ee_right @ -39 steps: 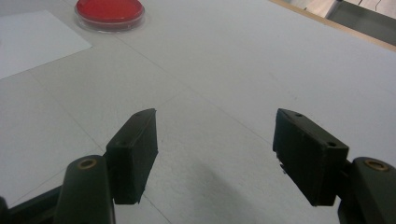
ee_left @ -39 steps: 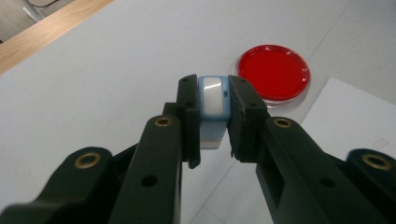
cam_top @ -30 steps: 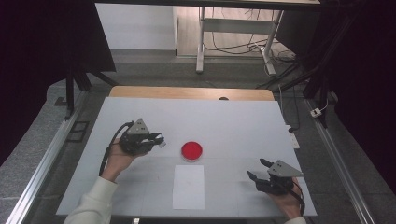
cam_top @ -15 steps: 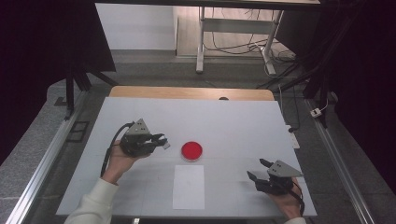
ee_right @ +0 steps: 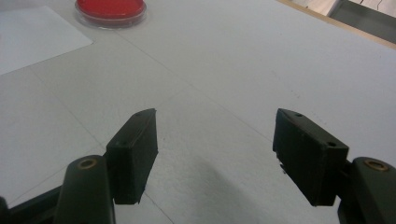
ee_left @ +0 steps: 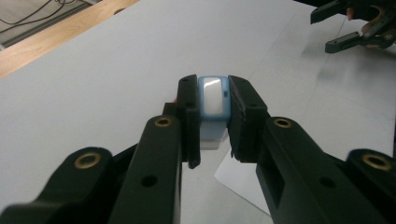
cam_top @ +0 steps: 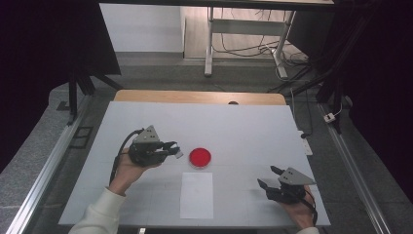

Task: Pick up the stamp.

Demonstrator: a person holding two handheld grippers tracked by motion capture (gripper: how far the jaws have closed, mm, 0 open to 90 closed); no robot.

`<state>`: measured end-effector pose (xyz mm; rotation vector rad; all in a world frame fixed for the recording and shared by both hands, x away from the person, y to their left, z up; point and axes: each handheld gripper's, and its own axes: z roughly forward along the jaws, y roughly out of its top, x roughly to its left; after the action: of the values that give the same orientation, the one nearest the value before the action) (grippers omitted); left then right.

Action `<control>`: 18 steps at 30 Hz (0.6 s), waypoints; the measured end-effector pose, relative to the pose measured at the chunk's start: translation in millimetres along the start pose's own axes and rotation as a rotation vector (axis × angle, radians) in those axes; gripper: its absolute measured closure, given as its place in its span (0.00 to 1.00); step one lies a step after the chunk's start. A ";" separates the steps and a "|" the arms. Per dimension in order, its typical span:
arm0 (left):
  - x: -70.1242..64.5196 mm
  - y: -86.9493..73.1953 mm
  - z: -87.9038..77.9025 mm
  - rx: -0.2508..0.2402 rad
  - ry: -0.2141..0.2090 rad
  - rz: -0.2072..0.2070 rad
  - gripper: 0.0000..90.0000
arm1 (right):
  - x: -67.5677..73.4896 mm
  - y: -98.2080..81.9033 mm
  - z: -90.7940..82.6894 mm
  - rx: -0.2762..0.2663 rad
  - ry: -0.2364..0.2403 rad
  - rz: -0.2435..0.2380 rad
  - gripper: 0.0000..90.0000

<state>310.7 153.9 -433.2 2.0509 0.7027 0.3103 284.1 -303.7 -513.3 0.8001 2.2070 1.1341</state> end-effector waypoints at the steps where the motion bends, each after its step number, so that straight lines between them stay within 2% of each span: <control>1: -1.0 0.3 0.0 0.000 -0.003 -0.001 0.83 | 0.0 0.0 0.1 0.000 0.000 0.000 0.34; 18: -21.0 3.4 6.5 -0.007 -0.052 0.002 0.83 | 0.7 0.1 0.2 0.002 -0.002 -0.003 0.34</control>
<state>298.1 135.5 -432.8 2.0453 0.6671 0.2587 283.7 -303.0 -513.4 0.7974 2.2074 1.1295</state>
